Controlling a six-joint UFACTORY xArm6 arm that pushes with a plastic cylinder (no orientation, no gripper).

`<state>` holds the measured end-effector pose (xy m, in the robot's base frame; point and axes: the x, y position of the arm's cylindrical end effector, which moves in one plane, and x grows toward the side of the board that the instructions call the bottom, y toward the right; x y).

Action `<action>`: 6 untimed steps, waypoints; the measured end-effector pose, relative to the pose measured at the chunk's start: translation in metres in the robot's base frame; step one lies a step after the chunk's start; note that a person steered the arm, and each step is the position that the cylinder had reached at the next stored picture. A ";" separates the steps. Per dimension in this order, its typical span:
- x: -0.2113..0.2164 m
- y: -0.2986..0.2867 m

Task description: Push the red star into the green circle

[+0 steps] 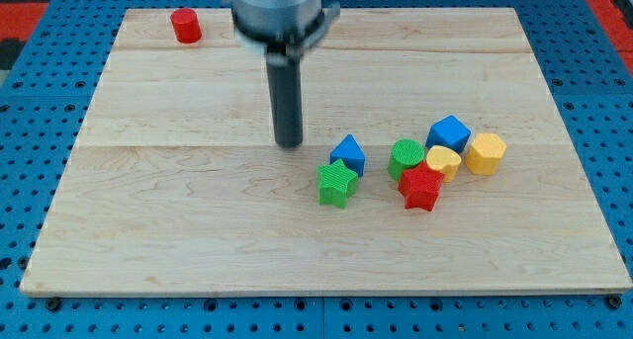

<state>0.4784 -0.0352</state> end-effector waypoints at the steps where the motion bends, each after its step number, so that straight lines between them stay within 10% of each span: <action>1: 0.040 -0.041; 4: 0.073 0.180; 6: 0.015 0.155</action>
